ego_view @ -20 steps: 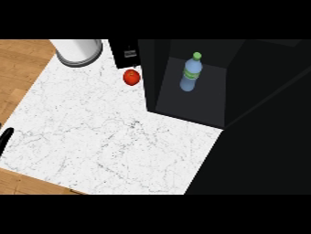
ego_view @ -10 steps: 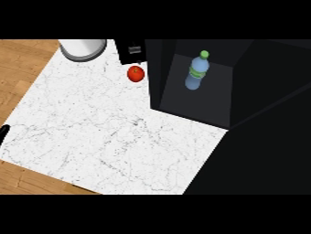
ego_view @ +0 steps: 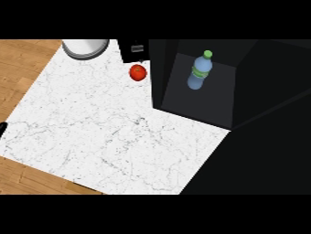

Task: Pick up the bottled water, place it into the cabinet and close the cabinet

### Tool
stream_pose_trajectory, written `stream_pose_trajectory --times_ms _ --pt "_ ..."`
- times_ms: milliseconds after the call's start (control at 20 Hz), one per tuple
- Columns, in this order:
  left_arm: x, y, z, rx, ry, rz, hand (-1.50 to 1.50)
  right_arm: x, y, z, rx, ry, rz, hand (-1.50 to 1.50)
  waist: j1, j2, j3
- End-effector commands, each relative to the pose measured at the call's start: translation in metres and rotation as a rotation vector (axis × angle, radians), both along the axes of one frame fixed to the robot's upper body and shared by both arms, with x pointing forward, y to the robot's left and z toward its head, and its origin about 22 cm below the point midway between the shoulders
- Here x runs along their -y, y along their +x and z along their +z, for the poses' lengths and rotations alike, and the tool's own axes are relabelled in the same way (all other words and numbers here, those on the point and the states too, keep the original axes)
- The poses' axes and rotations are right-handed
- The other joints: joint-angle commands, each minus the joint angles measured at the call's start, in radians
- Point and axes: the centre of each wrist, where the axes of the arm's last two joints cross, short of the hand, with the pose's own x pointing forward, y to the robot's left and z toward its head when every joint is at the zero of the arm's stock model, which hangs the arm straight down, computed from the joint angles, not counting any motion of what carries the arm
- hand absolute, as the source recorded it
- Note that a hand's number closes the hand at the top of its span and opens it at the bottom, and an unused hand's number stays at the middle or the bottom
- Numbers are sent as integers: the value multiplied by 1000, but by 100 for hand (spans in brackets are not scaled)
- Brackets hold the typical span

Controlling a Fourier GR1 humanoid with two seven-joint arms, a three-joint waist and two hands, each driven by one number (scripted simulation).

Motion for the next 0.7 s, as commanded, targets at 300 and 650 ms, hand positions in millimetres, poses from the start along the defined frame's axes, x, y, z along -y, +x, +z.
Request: stream_pose_trajectory --times_ms 300,650 --pt "-5 3 0 -2 4 -1 -150 -10 29 -1 40 -128 -112 150 -3 1 4" --pt "-9 5 0 -3 3 9 -150 -22 61 -7 6 -172 -186 150 -11 1 8"
